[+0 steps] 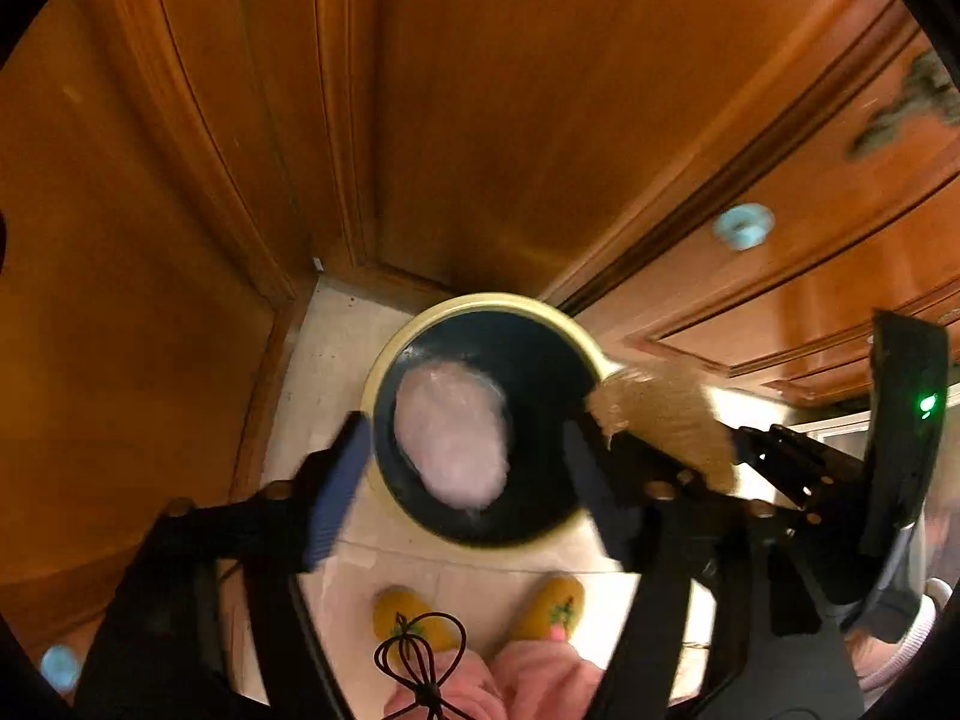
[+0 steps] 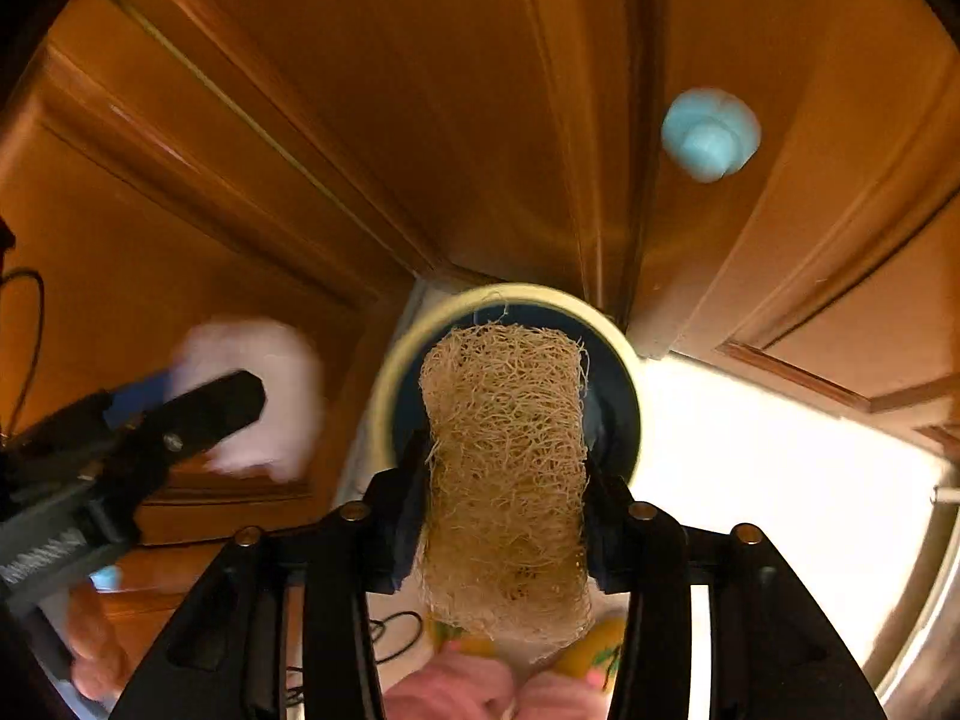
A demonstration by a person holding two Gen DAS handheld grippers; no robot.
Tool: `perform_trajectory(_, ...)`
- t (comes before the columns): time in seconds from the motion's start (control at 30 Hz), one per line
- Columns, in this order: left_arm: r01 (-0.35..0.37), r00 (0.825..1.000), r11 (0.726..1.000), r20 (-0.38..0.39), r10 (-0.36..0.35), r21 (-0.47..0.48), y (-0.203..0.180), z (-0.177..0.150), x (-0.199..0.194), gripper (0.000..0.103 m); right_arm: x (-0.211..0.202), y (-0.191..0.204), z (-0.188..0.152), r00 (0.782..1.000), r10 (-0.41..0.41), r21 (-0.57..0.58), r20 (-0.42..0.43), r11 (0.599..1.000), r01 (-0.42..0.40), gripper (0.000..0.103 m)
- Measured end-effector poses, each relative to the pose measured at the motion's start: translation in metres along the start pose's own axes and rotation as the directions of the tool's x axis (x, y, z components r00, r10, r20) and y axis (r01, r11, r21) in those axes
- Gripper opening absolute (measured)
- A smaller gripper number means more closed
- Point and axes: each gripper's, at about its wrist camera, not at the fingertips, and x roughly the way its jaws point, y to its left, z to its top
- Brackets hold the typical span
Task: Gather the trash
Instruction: 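Carry the bag and loofah over the trash bin and open both tools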
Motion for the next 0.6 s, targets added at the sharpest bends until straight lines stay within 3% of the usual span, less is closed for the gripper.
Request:
perform_trajectory(0.03,0.008,1.0,1.0,-0.01,-0.008,0.001,0.006,-0.001,0.016,0.082,0.014,-0.003,-0.004,1.0,-0.002,-0.008,-0.004,1.0,0.002,0.069)
perform_trajectory(0.07,0.008,0.999,1.0,-0.034,-0.008,0.004,0.012,-0.002,0.033,0.084,0.031,-0.005,-0.01,1.0,-0.007,-0.017,0.001,1.0,0.007,0.081)
perform_trajectory(0.1,-0.001,0.998,1.0,-0.055,0.002,0.005,0.015,-0.004,0.048,0.084,0.044,-0.007,-0.015,1.0,-0.009,-0.026,0.013,1.0,0.009,0.086)
perform_trajectory(0.2,-0.011,0.995,1.0,-0.095,0.009,-0.02,0.028,-0.012,0.081,0.084,0.075,-0.01,-0.026,1.0,-0.018,-0.048,0.018,0.999,0.018,0.087)
perform_trajectory(0.33,-0.019,0.997,0.998,-0.071,0.015,-0.055,0.039,-0.02,0.1,0.084,0.104,-0.024,-0.041,0.999,-0.029,-0.043,-0.018,0.999,0.028,0.087)
perform_trajectory(0.5,-0.041,0.998,0.995,-0.055,0.036,-0.096,0.042,-0.025,0.096,0.084,0.115,-0.032,-0.062,0.997,-0.045,0.012,-0.065,0.999,0.046,0.088)
perform_trajectory(0.6,-0.047,0.999,0.995,-0.027,0.044,-0.093,0.037,-0.022,0.077,0.084,0.112,-0.034,-0.053,0.994,-0.044,0.059,-0.099,0.997,0.05,0.088)
